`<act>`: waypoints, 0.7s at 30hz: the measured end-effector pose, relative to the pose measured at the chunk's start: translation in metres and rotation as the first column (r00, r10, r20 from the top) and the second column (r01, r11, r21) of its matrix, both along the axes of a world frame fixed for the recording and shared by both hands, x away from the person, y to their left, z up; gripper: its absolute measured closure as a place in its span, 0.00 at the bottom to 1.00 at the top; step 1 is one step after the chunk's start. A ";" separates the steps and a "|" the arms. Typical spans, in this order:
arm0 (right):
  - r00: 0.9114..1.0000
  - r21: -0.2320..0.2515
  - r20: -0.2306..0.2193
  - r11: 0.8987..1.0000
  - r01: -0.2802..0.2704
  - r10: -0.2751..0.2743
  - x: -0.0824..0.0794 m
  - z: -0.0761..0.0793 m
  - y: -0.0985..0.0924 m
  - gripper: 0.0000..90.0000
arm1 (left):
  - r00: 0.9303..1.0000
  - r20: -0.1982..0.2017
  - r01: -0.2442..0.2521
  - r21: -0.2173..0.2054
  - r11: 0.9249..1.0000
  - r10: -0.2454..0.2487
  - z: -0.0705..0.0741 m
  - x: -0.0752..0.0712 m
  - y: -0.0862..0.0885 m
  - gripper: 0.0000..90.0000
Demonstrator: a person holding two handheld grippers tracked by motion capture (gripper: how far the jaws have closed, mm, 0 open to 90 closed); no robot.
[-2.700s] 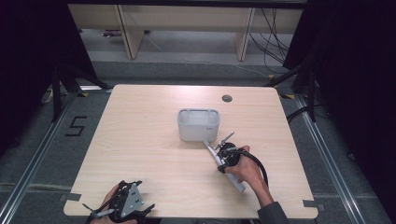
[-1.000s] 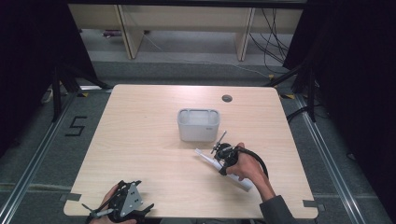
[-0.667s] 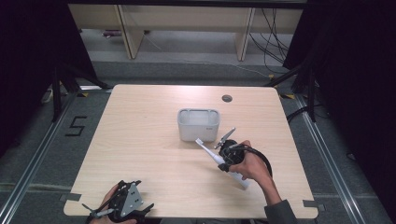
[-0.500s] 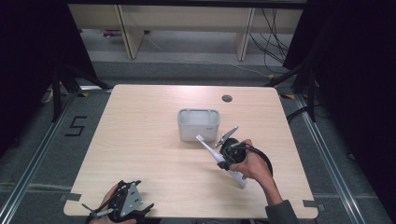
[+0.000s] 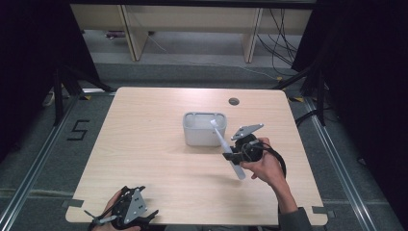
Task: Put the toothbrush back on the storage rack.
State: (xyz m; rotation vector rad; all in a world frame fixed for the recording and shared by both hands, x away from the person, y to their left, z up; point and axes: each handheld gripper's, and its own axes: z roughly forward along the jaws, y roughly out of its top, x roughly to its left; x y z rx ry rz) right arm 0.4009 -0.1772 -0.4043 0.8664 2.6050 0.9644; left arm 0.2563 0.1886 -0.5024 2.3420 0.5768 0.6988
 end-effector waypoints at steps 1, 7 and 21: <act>1.000 0.032 0.022 0.999 0.018 -0.019 0.000 0.001 0.000 0.75 | 1.000 0.005 -0.005 -0.005 1.000 0.005 -0.001 0.000 0.000 0.17; 0.994 0.152 0.084 0.987 0.060 -0.073 0.002 0.012 -0.002 0.75 | 1.000 -0.004 0.005 0.002 1.000 -0.005 0.001 0.000 0.001 0.17; 0.982 0.252 0.169 0.967 0.039 -0.083 0.013 0.023 0.011 0.75 | 1.000 0.010 -0.009 -0.027 1.000 0.009 0.000 0.000 0.000 0.17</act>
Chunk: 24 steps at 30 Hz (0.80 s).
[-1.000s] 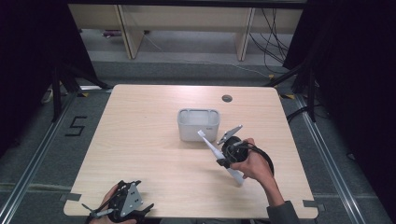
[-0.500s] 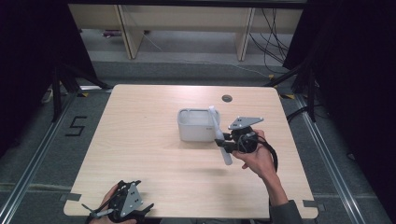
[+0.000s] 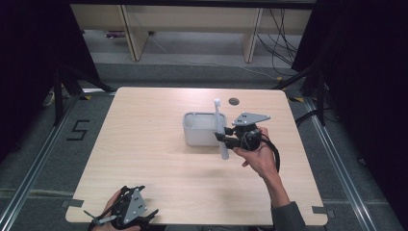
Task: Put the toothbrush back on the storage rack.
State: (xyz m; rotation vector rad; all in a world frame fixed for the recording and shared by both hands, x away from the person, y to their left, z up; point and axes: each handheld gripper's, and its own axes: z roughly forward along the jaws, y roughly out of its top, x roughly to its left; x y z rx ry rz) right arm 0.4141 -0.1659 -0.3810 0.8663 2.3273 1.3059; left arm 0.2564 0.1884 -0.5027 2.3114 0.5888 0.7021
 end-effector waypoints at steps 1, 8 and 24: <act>1.000 0.005 -0.012 1.000 -0.002 0.003 0.001 0.002 0.001 0.75 | 1.000 0.000 0.001 0.000 1.000 -0.001 0.000 0.000 0.000 0.17; 1.000 0.044 0.001 0.999 0.004 -0.004 0.010 0.004 0.006 0.75 | 1.000 -0.011 0.015 0.028 0.999 -0.015 0.001 0.000 0.001 0.17; 1.000 0.039 -0.010 0.999 -0.009 0.009 0.025 0.016 0.023 0.75 | 1.000 -0.015 0.015 0.027 1.000 -0.015 0.001 0.000 0.001 0.17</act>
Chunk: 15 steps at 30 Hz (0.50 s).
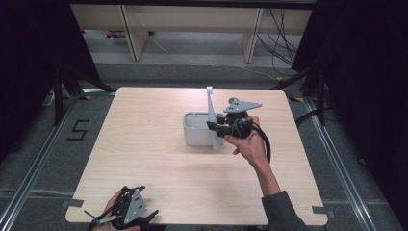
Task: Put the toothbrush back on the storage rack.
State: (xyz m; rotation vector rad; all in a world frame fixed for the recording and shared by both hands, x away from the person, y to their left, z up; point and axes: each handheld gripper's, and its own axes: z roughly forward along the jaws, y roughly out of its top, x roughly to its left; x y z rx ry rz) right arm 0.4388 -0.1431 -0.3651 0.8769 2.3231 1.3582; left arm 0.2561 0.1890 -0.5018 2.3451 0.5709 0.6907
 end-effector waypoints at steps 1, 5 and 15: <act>1.000 0.002 0.000 1.000 0.005 -0.005 0.001 0.001 0.002 0.75 | 1.000 0.000 0.001 0.000 1.000 -0.001 0.000 0.000 0.000 0.17; 1.000 -0.009 -0.021 1.000 0.008 -0.009 0.005 0.004 0.008 0.75 | 1.000 -0.007 0.005 -0.001 1.000 -0.005 0.001 0.000 0.001 0.17; 0.999 -0.007 -0.032 1.000 0.010 -0.011 0.015 0.017 0.017 0.75 | 1.000 -0.003 -0.004 -0.020 1.000 0.004 0.000 0.000 0.000 0.17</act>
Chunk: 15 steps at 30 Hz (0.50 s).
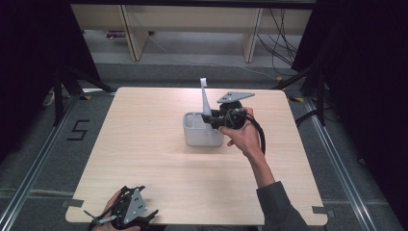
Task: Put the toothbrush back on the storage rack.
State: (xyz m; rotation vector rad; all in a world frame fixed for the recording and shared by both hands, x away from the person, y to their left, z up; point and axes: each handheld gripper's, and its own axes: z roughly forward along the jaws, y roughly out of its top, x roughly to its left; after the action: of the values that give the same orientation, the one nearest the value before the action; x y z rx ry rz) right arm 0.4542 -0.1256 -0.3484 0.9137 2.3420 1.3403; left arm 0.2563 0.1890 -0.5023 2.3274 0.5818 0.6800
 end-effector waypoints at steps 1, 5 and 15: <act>1.000 -0.004 -0.006 1.000 0.001 -0.001 0.000 0.002 0.001 0.75 | 1.000 -0.001 0.001 0.002 1.000 -0.001 0.000 0.000 0.000 0.17; 1.000 -0.014 0.014 1.000 -0.001 0.001 0.006 0.009 0.006 0.75 | 1.000 -0.003 0.002 0.001 1.000 -0.002 0.000 0.000 0.000 0.17; 1.000 -0.028 -0.005 1.000 0.001 -0.001 0.017 0.028 0.017 0.75 | 1.000 -0.004 0.008 0.019 1.000 -0.008 0.001 0.000 0.001 0.17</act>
State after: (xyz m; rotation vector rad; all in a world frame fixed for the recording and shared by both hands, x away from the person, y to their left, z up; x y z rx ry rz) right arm 0.4709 -0.1082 -0.3199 0.9111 2.3581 1.3036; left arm 0.2565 0.1902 -0.5013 2.3482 0.5697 0.6800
